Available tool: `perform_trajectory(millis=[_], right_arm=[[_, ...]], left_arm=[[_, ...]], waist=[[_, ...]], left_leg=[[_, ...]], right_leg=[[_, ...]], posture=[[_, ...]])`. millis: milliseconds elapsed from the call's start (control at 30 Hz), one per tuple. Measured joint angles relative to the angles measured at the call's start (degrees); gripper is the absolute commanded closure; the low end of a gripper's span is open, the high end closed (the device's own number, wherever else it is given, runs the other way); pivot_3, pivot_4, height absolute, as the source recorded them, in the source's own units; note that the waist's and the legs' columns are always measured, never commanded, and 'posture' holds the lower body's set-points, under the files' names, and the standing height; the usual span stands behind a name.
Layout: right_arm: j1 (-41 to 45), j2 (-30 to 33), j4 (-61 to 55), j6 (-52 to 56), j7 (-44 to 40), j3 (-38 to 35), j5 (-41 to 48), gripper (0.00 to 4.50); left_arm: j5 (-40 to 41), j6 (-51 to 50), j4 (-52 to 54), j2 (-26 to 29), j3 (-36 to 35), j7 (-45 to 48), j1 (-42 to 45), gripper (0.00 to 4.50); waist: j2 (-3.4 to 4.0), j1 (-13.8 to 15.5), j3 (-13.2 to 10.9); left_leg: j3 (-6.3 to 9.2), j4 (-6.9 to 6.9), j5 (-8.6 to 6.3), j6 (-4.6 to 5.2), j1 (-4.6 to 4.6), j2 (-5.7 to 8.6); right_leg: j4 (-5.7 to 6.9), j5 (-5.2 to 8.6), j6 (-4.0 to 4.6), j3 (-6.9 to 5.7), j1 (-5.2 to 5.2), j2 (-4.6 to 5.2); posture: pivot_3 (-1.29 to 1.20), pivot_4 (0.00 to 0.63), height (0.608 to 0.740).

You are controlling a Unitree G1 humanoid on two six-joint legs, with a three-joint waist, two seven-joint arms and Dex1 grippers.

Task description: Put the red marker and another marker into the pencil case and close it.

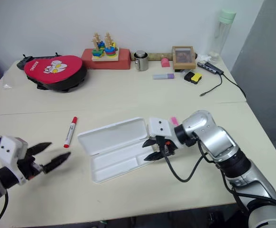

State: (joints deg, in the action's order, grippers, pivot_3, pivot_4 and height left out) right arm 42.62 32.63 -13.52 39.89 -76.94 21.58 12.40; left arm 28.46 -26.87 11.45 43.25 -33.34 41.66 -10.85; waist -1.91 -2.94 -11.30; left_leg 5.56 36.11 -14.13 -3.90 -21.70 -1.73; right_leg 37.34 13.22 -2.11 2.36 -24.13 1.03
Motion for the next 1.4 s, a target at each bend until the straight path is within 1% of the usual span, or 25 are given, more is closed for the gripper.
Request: perform_trajectory(millis=[167,333,500,700,733,767,900,933,967,1200,1267,1300,1367,1400], right_arm=[[0.19,1.25,-0.39,2.42,1.68,-2.96,2.96,2.2],[0.13,1.88,-0.88,3.53,3.39,-3.45,4.7,2.2],[-0.32,2.31,-1.44,3.55,5.01,-3.67,5.89,2.2],[-0.48,2.43,-1.43,3.31,6.07,-3.65,6.86,2.2],[-0.49,2.49,-1.42,3.19,6.17,-3.64,6.88,2.16],[-0.49,2.48,-1.42,3.18,6.19,-3.64,6.88,2.16],[-0.57,2.71,-1.38,3.15,6.73,-3.59,6.92,2.16],[-0.57,2.72,-1.38,3.15,6.9,-3.59,6.92,2.16],[-0.57,2.72,-1.38,3.15,7.07,-3.58,6.93,2.16],[-0.57,2.71,-1.38,3.15,7.2,-3.57,7.1,2.16],[-0.57,2.71,-1.38,3.15,7.2,-3.57,7.11,2.16],[-0.57,2.71,-1.38,3.15,7.2,-3.56,7.11,2.16],[-0.57,2.71,-1.38,3.15,7.2,-3.55,7.11,2.16],[-0.57,2.71,-1.38,3.15,7.2,-3.55,7.11,2.16]], left_arm=[[-3.1,-0.24,-3.0,-0.63,1.65,-5.23,3.5,0.0],[-4.74,-1.06,-5.44,-1.12,4.0,-7.79,6.45,0.0],[-5.99,-2.84,-8.97,-3.23,9.1,-10.02,12.04,0.0],[-7.42,-4.36,-14.39,-3.9,12.7,-11.99,19.01,0.0],[-8.31,-4.79,-16.08,-4.17,13.96,-12.51,20.07,0.37],[-8.45,-4.97,-16.47,-4.21,14.19,-12.6,20.24,0.47],[-9.31,-5.09,-18.18,-4.41,15.07,-13.26,21.34,1.31],[-9.33,-5.12,-18.2,-4.41,15.12,-13.25,21.34,1.43],[-9.32,-5.34,-18.19,-4.38,15.12,-13.08,21.34,1.7],[-9.32,-6.28,-18.04,-4.09,15.1,-12.41,21.24,2.97],[-9.32,-6.47,-18.03,-4.04,15.06,-12.37,21.19,3.44],[-9.33,-6.49,-18.02,-4.04,15.05,-12.37,21.16,3.59],[-9.33,-6.62,-18.01,-4.01,15.01,-12.35,21.04,4.02],[-9.33,-6.68,-18.0,-3.97,14.98,-12.35,20.96,4.05]], waist=[[-0.01,-0.02,0.0],[0.02,0.01,-0.01],[-0.02,0.19,0.01],[-0.02,0.23,0.01],[-0.02,0.22,0.01],[-0.02,0.22,0.01],[-0.02,0.07,0.01],[-0.02,0.04,0.01],[-0.02,0.0,0.01],[-0.02,-0.08,0.01],[-0.02,-0.11,0.01],[-0.02,-0.12,0.01],[-0.02,-0.13,0.01],[-0.02,-0.15,0.01]], left_leg=[[-0.02,-0.03,0.0,0.0,-0.03,0.0],[0.0,-0.03,0.0,0.0,-0.05,0.0],[0.0,0.02,0.0,0.0,-0.05,0.02],[0.03,0.01,0.0,0.0,-0.06,0.02],[0.01,0.02,0.0,0.0,-0.06,0.02],[0.01,0.02,0.0,0.0,-0.06,0.02],[0.04,0.0,0.0,0.0,-0.05,0.02],[0.03,0.0,0.0,0.0,-0.04,0.02],[0.03,0.0,0.01,0.0,-0.02,0.02],[0.02,0.02,0.01,0.0,0.04,0.02],[0.0,0.02,0.01,0.0,0.07,0.02],[0.0,0.02,0.01,0.0,0.09,0.02],[-0.01,0.02,0.01,0.01,0.14,0.02],[-0.01,0.02,0.01,0.01,0.15,0.02]], right_leg=[[-0.04,-0.01,-0.02,0.0,-0.03,0.0],[-0.03,-0.01,-0.02,-0.01,-0.04,0.0],[-0.04,-0.06,-0.1,0.01,0.0,0.0],[-0.03,-0.07,-0.11,0.0,-0.01,0.0],[-0.04,-0.08,-0.11,0.02,-0.01,0.0],[-0.04,-0.08,-0.11,0.02,-0.01,0.0],[-0.01,-0.08,-0.11,0.0,-0.02,0.0],[0.0,-0.08,-0.11,0.0,-0.02,0.0],[0.02,-0.08,-0.11,0.0,-0.02,0.0],[0.15,-0.08,-0.11,0.02,-0.01,0.0],[0.21,-0.07,-0.11,0.02,-0.01,0.0],[0.23,-0.07,-0.11,0.03,-0.01,0.0],[0.29,-0.06,-0.1,0.03,-0.01,0.0],[0.31,-0.06,-0.09,0.04,-0.01,0.0]], posture=[[0.0,0.15,0.74],[0.0,0.15,0.74],[0.0,0.15,0.74],[0.0,0.15,0.74],[0.0,0.15,0.74],[0.0,0.15,0.74],[0.0,0.15,0.74],[0.0,0.15,0.74],[0.0,0.15,0.74],[0.0,0.15,0.74],[0.0,0.15,0.74],[0.0,0.15,0.74],[0.0,0.15,0.74],[0.0,0.15,0.74]])
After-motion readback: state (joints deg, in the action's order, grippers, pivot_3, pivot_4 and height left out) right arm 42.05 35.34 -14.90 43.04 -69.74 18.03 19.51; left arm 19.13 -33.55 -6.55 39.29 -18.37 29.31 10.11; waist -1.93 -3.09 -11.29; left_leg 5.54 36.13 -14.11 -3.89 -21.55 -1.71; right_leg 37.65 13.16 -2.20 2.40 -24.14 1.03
